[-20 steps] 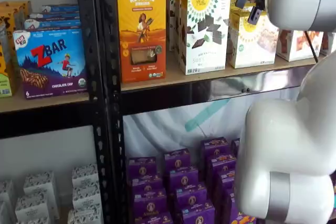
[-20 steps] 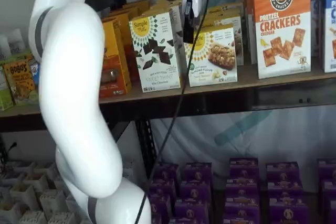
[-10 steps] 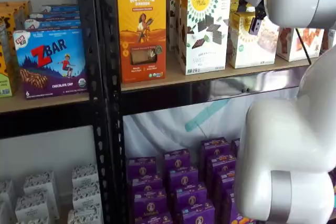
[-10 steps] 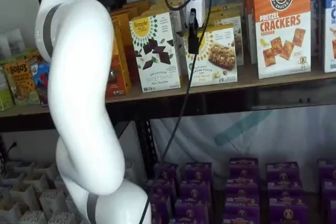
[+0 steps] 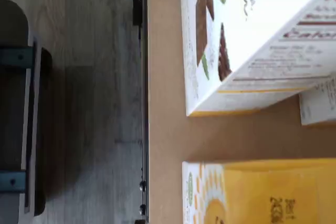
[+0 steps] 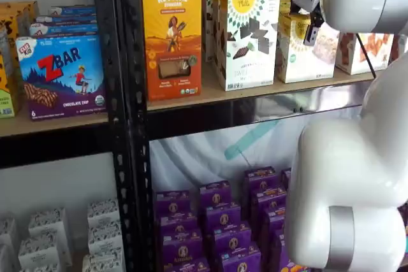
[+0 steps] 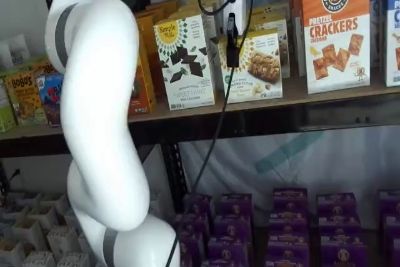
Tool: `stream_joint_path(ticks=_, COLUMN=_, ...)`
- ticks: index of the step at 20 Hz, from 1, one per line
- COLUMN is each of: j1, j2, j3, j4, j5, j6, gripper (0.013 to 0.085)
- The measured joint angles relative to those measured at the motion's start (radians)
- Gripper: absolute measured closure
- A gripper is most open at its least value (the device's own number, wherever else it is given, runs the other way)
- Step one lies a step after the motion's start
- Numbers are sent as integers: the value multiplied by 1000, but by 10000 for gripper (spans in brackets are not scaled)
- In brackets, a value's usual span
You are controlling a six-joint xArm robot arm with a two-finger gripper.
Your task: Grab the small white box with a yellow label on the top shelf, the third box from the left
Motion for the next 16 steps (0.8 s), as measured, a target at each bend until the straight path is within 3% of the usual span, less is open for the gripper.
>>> stream_joint_path(ticks=2, j1=-2, j2=7, j3=-11, j4=-2, j5=6, j6=-1, gripper=130)
stream_joint_path(ticks=8, j1=-4, j2=16, j3=-25, j4=0, j5=-4, j6=-3, gripper=250)
stream_joint_path(ticks=10, j1=-4, j2=24, j3=-39, j4=4, j5=2, j6=-1, gripper=330)
stream_joint_path(ticks=13, j1=-2, j2=33, j3=-57, j4=-1, j5=7, j6=1, gripper=330)
stream_joint_path(ticks=15, j1=0, j2=36, j3=-62, j4=-7, j5=10, j6=2, gripper=410)
stream_joint_path(ticks=16, j1=0, j2=37, j3=-65, j4=-9, j5=12, j6=3, gripper=410)
